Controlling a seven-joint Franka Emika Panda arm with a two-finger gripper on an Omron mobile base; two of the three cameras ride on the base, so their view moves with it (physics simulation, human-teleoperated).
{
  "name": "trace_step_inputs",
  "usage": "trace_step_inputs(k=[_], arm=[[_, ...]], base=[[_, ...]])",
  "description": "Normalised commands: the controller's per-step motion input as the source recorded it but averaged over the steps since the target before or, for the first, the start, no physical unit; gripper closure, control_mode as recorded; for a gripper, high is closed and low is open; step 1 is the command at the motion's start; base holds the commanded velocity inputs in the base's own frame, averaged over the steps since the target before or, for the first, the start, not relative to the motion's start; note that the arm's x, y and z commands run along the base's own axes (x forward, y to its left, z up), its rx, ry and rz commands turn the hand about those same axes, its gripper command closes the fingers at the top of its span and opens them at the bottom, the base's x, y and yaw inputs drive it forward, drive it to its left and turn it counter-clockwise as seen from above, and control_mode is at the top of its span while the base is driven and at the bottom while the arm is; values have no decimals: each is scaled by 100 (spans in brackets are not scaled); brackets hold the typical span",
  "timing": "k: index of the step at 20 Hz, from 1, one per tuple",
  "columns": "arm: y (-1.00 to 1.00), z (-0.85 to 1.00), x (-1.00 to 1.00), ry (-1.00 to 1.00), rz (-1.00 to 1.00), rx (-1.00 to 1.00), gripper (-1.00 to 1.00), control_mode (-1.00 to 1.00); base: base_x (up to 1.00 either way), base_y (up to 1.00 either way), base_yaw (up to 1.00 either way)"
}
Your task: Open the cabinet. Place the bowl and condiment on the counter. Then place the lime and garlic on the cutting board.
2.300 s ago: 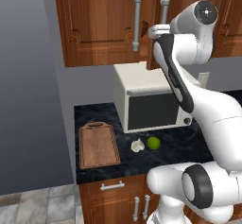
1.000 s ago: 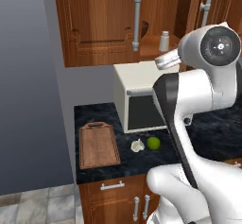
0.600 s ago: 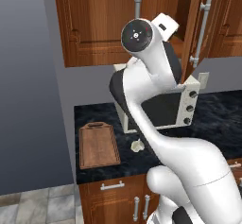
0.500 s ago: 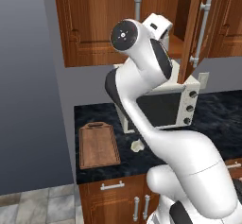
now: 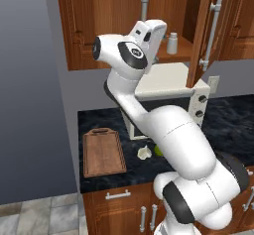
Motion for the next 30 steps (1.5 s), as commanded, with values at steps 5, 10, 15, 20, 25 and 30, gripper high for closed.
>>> trace_step_inputs(k=[5, 10, 15, 20, 25, 30], arm=[[-78, 0, -3, 0, -43, -10, -100, -100], [-80, 0, -46, 0, -39, -1, -100, -100], [-77, 0, -88, -1, -41, 0, -100, -100], [-70, 0, -83, -2, -38, 0, -100, -100], [-74, 0, -24, -4, -24, 0, -100, -100], [-12, -8, -27, -7, 8, 1, -100, -100]], base=[[0, 0, 0], [0, 0, 0], [0, 0, 0], [0, 0, 0], [0, 0, 0], [0, 0, 0]])
